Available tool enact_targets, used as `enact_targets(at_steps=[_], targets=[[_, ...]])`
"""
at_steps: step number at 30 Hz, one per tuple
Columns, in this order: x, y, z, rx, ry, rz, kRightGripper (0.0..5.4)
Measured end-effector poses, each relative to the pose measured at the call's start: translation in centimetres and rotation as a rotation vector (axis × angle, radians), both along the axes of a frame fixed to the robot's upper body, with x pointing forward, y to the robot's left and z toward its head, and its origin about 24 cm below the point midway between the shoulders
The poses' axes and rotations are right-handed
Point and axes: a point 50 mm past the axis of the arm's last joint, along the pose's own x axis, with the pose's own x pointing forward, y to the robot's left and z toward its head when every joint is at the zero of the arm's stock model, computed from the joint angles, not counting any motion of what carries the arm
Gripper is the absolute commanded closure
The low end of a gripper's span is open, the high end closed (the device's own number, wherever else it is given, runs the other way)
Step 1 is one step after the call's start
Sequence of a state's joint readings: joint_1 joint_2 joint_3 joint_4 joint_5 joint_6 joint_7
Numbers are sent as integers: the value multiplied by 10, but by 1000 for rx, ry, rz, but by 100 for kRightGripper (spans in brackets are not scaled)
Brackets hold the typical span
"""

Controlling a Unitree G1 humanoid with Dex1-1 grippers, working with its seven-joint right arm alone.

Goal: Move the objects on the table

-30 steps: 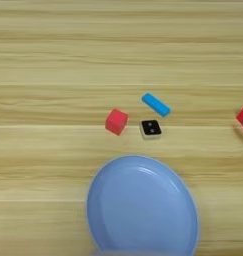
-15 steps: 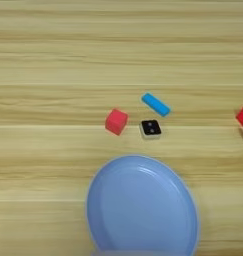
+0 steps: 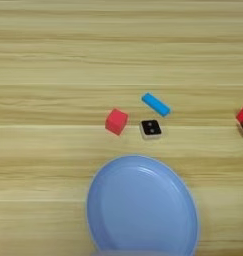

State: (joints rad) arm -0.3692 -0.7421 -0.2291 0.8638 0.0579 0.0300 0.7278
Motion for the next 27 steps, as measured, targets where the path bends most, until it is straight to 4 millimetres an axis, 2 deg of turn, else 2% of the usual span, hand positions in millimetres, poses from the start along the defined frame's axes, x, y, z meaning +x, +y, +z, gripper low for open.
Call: enact_targets(at_steps=[5,8,20,27], targets=[[1,0,0,-2,-10,2,180],[3,0,2,-1,-19,3,201],[5,3,2,-2,-29,19,204],[21,27,24,-19,-119,139,205]])
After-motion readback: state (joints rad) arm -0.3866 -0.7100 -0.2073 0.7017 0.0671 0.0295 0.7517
